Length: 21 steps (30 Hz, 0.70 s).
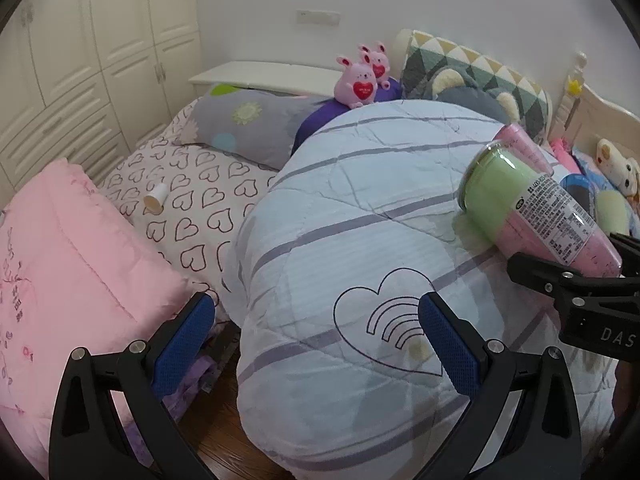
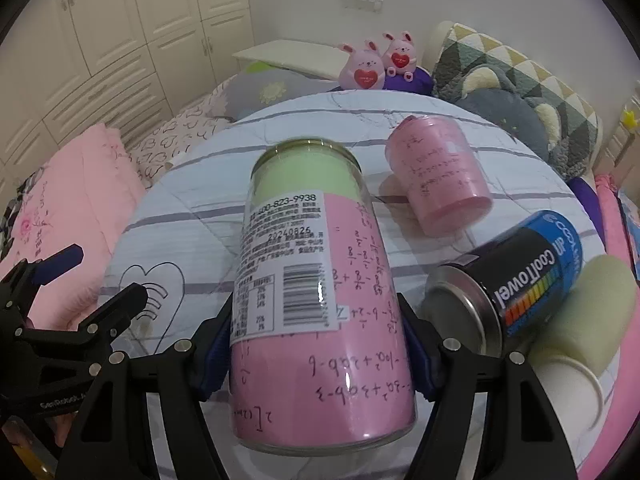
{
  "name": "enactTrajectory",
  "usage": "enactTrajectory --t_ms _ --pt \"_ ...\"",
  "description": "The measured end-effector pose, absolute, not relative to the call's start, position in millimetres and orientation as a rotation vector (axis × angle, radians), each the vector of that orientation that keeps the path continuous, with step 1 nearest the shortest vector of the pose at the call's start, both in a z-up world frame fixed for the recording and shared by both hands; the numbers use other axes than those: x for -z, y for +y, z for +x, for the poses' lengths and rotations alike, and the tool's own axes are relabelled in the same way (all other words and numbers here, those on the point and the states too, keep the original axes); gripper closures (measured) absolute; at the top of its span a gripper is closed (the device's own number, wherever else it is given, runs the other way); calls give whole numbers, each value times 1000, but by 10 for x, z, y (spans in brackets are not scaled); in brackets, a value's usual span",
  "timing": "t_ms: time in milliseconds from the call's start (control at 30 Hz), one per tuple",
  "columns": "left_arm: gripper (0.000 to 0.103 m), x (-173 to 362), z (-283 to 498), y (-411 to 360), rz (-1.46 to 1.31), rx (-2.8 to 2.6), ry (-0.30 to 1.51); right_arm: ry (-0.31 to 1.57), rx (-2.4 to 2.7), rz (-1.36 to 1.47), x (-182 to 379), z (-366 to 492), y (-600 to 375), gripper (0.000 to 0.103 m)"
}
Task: Flip cup upright
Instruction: 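Lift the pink-and-green cup with the right gripper and rotate it upright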
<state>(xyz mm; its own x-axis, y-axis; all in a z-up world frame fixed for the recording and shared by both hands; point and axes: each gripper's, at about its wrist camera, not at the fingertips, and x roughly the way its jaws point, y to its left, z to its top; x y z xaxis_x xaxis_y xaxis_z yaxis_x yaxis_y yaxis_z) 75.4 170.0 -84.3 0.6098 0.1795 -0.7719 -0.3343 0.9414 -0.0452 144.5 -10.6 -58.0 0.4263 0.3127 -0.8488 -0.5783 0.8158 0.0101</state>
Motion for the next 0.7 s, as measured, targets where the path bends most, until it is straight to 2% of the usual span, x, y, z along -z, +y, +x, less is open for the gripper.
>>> enactTrajectory --t_ms 433,700 --pt "0 709 551 1543 -156 -250 849 936 -511 -235 473 1124 -349 32" --pt "0 781 481 1355 -97 -156 906 932 -373 -108 554 752 -665 32"
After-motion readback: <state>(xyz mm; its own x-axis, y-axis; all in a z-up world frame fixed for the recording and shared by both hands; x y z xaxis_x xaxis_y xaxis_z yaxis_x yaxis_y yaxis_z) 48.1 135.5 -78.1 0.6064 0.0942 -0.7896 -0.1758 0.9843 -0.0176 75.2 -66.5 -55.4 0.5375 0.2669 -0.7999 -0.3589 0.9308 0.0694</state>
